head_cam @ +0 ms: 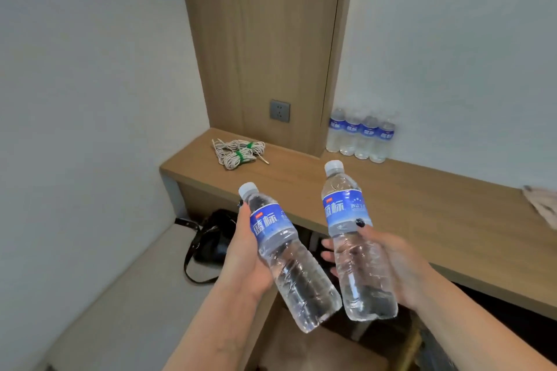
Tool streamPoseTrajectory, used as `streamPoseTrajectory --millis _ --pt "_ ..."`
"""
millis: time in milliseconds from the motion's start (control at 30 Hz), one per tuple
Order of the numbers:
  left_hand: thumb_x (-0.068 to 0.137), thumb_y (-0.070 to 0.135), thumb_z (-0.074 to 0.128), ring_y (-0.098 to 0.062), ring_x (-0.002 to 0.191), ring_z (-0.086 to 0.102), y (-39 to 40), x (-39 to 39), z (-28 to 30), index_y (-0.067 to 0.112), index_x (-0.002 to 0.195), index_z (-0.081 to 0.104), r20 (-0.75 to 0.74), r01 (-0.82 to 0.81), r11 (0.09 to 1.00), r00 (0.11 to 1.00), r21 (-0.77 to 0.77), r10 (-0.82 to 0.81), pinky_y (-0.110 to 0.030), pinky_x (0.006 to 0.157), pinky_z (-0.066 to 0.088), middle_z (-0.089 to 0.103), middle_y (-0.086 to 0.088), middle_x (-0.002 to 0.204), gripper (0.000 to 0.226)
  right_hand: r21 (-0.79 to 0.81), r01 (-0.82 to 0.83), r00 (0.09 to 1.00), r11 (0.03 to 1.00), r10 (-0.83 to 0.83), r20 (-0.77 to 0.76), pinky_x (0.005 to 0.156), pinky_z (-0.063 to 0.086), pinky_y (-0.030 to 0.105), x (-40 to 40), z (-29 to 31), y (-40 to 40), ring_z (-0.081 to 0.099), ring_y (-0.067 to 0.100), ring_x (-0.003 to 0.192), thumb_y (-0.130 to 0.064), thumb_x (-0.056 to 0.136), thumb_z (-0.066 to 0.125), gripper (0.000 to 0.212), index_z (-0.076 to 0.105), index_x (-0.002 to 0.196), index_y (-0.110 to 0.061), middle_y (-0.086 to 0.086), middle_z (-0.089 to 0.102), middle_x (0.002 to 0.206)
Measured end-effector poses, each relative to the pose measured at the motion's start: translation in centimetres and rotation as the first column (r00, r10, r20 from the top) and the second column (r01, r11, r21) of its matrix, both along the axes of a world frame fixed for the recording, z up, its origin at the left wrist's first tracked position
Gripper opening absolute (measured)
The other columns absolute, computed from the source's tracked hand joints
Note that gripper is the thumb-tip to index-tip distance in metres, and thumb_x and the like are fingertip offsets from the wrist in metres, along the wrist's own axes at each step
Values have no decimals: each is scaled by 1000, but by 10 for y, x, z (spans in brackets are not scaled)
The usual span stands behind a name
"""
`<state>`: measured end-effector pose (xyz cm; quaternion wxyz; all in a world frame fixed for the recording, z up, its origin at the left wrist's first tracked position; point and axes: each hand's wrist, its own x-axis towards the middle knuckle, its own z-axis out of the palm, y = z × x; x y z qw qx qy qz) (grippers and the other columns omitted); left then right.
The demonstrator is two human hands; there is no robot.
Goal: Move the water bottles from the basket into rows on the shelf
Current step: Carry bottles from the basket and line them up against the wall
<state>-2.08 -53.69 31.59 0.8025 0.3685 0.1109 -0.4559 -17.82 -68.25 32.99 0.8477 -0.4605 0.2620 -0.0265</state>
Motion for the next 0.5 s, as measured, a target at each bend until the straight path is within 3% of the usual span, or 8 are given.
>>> streamPoseTrajectory --millis 67,133,200,267,367,400,500 --pt "85 64 55 -16 65 55 -28 -4 -4 15 97 57 -17 34 999 999 -4 -34 -33 69 47 57 -5 74 51 50 60 998 997 -59 -25 79 57 41 -3 0 -18 71 33 97 -39 28 97 103 61 115 4 22 70 113" --pt "83 65 57 -15 65 53 -54 -6 -8 16 95 57 -15 89 996 996 -17 -89 -32 68 45 56 -4 74 50 68 137 990 988 -134 -44 75 59 39 -6 -5 -38 72 32 94 -38 34 96 88 67 106 2 22 71 107" --pt "80 64 61 -14 65 52 -80 -7 -13 17 91 56 -1 151 988 989 -30 -151 -31 68 44 54 -2 74 48 70 219 975 973 -215 -59 74 56 38 -11 -10 -59 70 33 86 -31 42 95 80 62 107 1 20 73 99" --pt "76 63 66 -14 64 53 -103 -6 -18 17 90 57 -3 191 982 982 -5 -191 -32 67 45 55 -2 73 49 100 252 967 963 -245 -71 68 52 36 -14 -14 -77 62 29 71 -25 36 96 76 60 99 -1 16 69 81" --pt "62 63 75 -15 63 55 -139 -2 -25 17 97 58 -44 243 969 969 31 -242 -33 65 48 56 -3 74 60 80 291 955 953 -284 -85 57 53 30 -15 -19 -105 59 22 54 -21 58 85 42 59 88 -5 10 63 67" --pt "63 63 75 -15 63 55 -151 1 -27 17 99 57 -54 263 964 964 43 -261 -33 64 48 56 -3 74 61 67 307 950 949 -301 -88 56 53 29 -13 -21 -114 59 21 53 -21 60 83 38 61 86 -4 10 64 68" --pt "75 66 66 -15 60 54 -189 15 -28 16 96 57 -107 313 948 946 61 -306 -32 57 52 56 -4 72 54 14 343 934 939 -340 -105 69 52 37 -6 -33 -146 63 26 63 -34 46 91 53 70 85 -4 13 68 77"
